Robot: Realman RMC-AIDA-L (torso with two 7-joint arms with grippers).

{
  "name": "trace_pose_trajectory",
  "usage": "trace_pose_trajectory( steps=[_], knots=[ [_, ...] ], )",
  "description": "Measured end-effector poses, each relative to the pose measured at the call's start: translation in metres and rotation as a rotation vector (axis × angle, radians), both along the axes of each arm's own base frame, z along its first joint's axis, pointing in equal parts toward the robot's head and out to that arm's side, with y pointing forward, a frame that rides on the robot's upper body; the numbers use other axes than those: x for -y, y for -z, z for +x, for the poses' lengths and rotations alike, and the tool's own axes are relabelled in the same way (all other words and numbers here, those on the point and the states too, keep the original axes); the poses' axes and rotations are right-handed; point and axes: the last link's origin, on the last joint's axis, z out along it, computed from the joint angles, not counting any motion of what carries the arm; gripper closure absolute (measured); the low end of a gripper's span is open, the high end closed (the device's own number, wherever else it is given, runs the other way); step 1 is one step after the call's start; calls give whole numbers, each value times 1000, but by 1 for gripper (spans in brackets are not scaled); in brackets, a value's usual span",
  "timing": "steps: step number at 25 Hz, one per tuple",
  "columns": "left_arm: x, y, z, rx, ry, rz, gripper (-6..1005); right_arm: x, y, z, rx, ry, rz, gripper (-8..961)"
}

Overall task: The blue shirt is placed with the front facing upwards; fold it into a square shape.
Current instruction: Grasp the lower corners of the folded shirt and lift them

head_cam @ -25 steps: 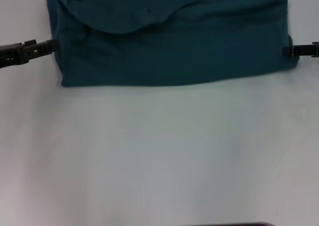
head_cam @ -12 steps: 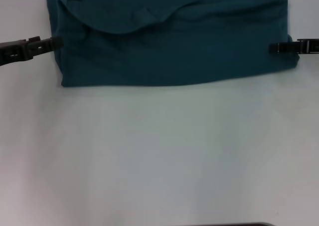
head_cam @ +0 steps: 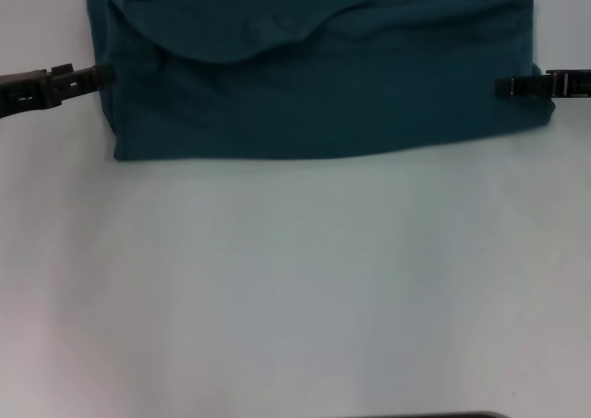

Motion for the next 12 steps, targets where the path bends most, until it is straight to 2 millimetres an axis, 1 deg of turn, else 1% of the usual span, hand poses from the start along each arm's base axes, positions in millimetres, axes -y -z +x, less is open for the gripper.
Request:
trace_pose_trajectory(
  steps=[6,12],
  knots=[
    [0,1,0,1,0,-2,151,4,-3,5,-3,20,-5,346],
    [-1,1,1,1,3,-2,151,8,0,7,-6,29,-18,364]
  ],
)
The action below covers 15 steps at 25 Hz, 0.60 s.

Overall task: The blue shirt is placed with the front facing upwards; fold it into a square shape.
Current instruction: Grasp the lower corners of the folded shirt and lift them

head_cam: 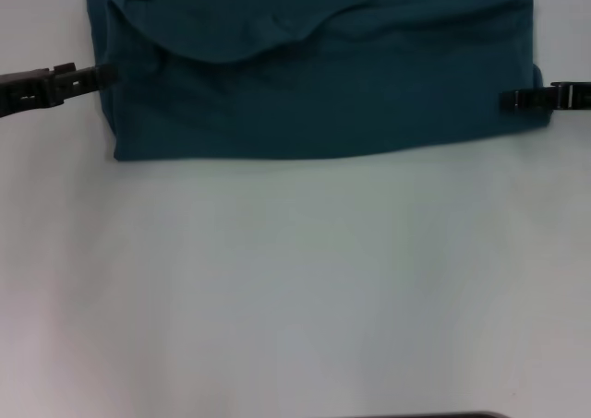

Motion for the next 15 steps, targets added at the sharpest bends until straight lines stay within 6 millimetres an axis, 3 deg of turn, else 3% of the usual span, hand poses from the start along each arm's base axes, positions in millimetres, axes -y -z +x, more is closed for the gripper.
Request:
trace_pose_trajectory(
  steps=[15],
  knots=[
    [-3,1,3,-1,11,-7,151,-4,11,-11,7,-34,-33,410]
  ],
)
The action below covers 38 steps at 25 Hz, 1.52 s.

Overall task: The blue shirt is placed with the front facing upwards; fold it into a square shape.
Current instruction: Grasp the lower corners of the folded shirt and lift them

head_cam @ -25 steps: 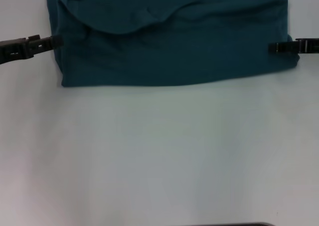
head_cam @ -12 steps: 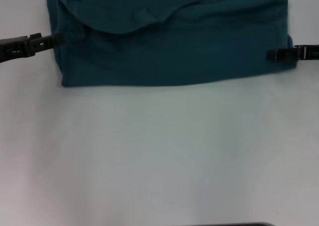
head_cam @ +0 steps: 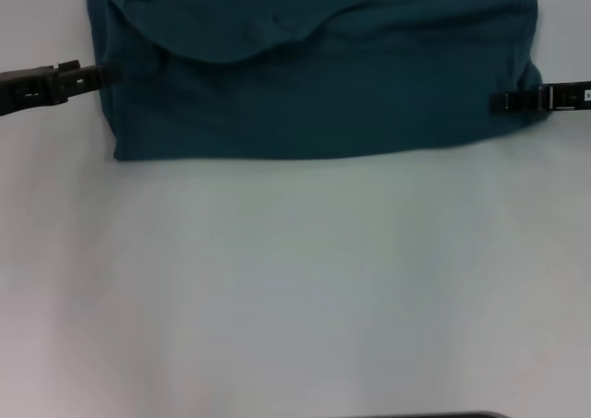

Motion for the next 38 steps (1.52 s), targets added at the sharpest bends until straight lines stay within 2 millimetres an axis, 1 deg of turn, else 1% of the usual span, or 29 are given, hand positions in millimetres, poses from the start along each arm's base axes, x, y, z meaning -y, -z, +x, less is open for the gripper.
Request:
trace_pose_trajectory(
  steps=[3,8,14,18,21,32,38],
  knots=[
    [0,2,0,0,0,-9,151,1,-1,1,1,2,2,419],
    [3,5,-2,-12,-5,-33,151,0,-3,2,4,3,9,669],
    [8,6,-11,-31,-37,-52,151,-1,-7,3,9,1,19,870],
    [10,12,-20,-46,-84,-71,151,-3,-7,1,11,-2,18,900],
    [8,21,-25,-48,-117,-78,151,-4,-7,1,11,-4,18,907],
    [2,43,-20,-72,-119,-134,153,-4,-7,-1,9,-4,19,906],
    [1,47,-18,-74,-115,-141,154,-4,-7,-1,8,-5,20,906]
  ],
)
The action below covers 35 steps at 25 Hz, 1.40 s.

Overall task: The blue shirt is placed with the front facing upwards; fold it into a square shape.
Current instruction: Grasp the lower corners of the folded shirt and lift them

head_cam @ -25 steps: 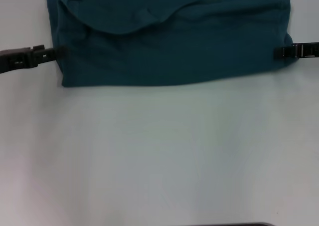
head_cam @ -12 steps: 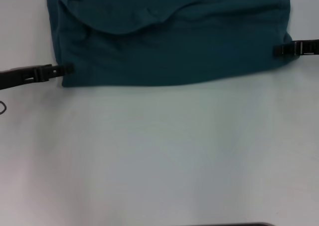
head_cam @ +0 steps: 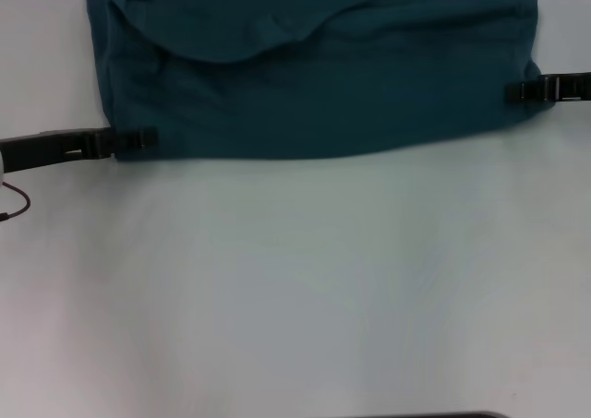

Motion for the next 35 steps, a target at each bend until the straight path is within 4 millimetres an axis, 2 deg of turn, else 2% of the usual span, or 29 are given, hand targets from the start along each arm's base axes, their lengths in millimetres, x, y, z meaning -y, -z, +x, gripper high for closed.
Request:
trace_pose_trajectory(
  steps=[17,26,35],
  knots=[
    [-1,2,1,-32,7,-33,157,0,1,0,-2,0,-2,907],
    [-4,9,13,-32,49,-74,159,0,2,0,-3,1,-2,906],
    [-7,7,17,-32,60,-75,160,1,3,-1,-2,-1,-5,907]
  ],
)
